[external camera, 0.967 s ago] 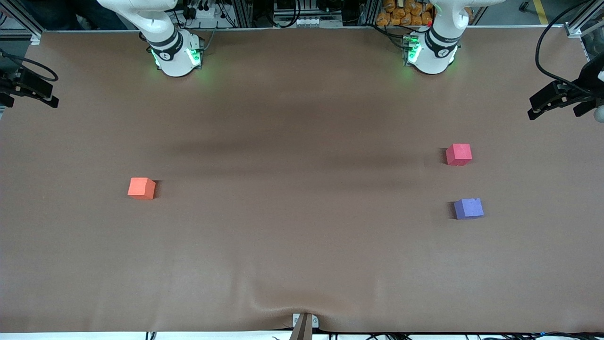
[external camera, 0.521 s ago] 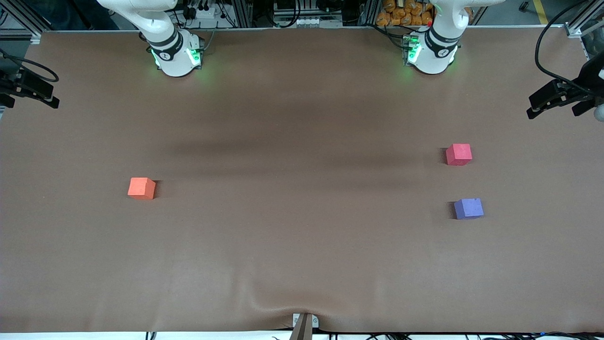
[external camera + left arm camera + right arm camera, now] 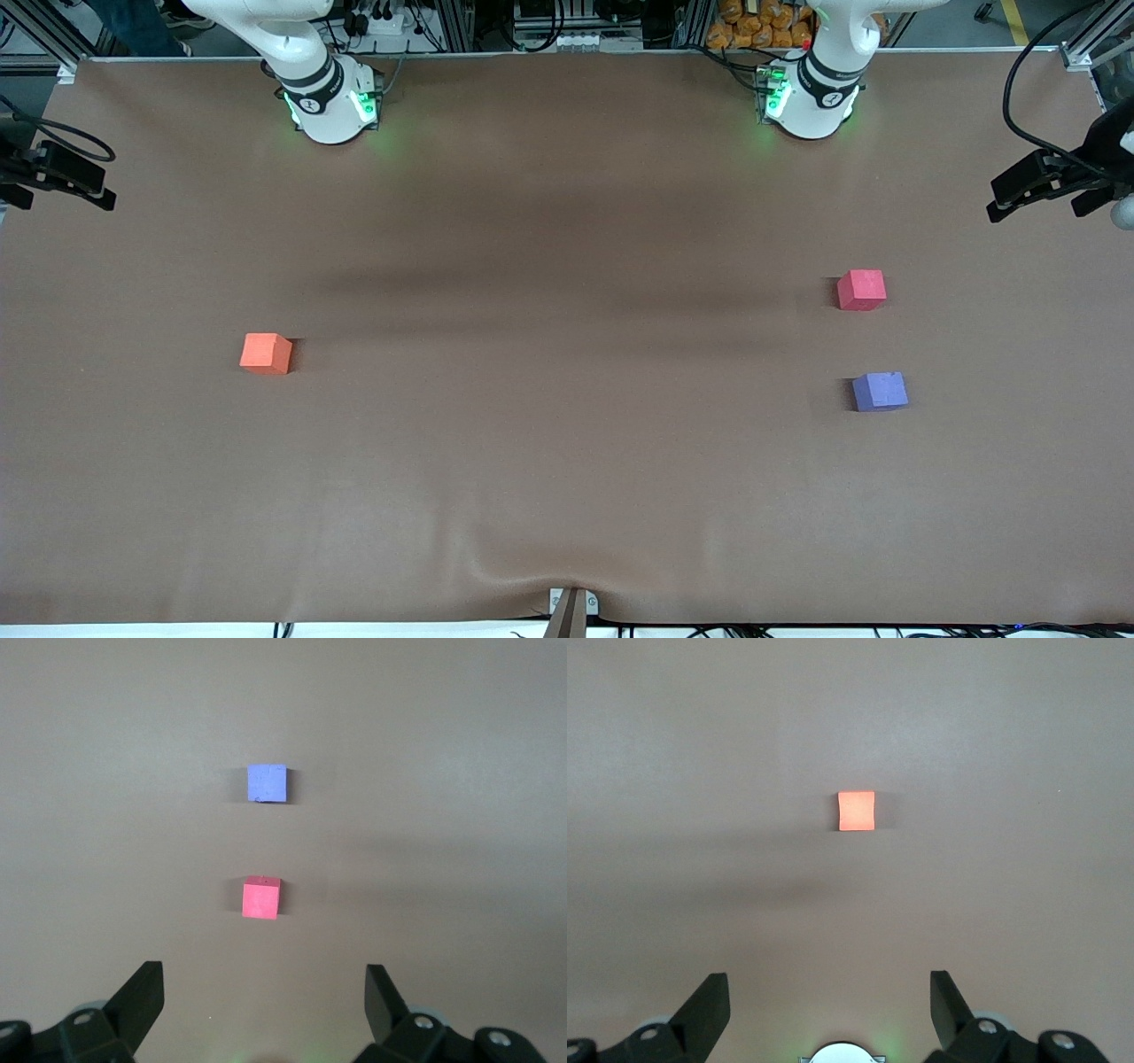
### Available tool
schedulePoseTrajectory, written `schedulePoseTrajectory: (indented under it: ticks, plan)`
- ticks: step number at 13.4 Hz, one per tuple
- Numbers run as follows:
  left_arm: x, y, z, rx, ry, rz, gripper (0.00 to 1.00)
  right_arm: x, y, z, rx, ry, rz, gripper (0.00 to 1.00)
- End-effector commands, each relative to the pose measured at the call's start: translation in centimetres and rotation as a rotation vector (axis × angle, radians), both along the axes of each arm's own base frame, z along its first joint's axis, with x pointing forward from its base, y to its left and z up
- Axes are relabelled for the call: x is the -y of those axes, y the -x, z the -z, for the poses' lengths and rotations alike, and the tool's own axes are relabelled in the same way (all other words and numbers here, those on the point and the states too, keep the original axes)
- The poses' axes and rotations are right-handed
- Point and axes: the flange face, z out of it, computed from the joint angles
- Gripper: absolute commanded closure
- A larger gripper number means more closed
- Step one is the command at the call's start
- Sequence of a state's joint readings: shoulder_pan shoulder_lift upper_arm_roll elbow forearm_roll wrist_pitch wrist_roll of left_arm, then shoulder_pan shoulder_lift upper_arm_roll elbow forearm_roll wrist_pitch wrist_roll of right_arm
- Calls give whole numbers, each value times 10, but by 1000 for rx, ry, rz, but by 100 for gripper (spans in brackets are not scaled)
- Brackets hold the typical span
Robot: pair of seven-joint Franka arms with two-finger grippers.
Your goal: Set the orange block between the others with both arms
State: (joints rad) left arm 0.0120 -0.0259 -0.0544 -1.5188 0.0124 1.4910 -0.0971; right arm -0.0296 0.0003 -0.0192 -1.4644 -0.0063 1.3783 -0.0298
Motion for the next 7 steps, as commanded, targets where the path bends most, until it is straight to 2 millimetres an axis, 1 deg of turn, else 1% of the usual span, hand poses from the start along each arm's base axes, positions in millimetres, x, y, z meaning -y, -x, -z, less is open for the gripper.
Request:
schedulePoseTrajectory:
  ticks: [1,4,5,6,7]
  plan:
    - [-1,1,-3,-7,15,21,0,4,-5,10,-13,19,6,0]
    - [-2,1,-4,-5,15,19,0,7,-17,24,-20,19,10,0]
    - [-2,2,-5,-3,15,19,0,14,-22,33,-31,18,20,0]
    - [-3,2,-5,-3,15,19,0,15,-28,43,-42,18,21,0]
    - [-5,2,-6,-2,14,31,0,19,-36,56,-56,16,27,0]
